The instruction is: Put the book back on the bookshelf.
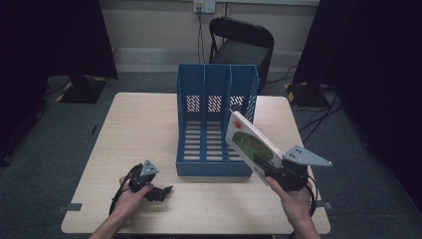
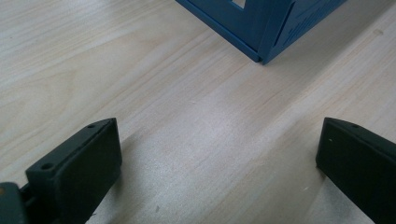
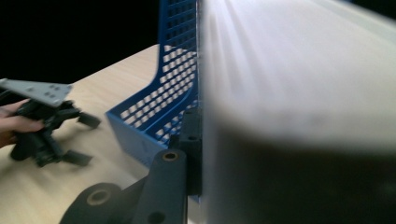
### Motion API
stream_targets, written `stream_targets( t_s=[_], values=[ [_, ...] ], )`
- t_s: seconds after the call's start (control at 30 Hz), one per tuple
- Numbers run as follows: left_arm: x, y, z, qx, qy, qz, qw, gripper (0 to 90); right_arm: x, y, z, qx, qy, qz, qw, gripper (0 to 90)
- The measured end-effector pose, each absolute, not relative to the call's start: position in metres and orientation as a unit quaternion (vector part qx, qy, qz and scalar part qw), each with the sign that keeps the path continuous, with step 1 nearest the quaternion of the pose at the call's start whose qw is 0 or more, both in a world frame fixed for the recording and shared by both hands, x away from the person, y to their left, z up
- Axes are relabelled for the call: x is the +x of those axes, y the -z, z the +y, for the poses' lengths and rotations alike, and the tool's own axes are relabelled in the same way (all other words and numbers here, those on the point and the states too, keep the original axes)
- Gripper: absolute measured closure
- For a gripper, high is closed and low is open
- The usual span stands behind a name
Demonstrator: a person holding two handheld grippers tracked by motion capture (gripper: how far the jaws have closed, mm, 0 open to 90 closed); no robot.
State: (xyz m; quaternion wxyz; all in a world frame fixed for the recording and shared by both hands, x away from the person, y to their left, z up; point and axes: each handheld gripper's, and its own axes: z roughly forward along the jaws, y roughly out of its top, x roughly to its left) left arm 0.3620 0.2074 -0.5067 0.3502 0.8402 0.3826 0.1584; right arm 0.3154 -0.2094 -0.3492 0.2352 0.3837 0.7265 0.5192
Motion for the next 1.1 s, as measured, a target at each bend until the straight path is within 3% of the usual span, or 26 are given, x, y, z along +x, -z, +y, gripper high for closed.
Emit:
stream_targets(
  t_s=[1.1],
  values=[
    [0.362,0.507,0.207,0.84,-0.158,0.383,0.35,0.0,0.396,0.378,-0.178,0.5,-0.463,0.671,0.292,76.4]
  ],
)
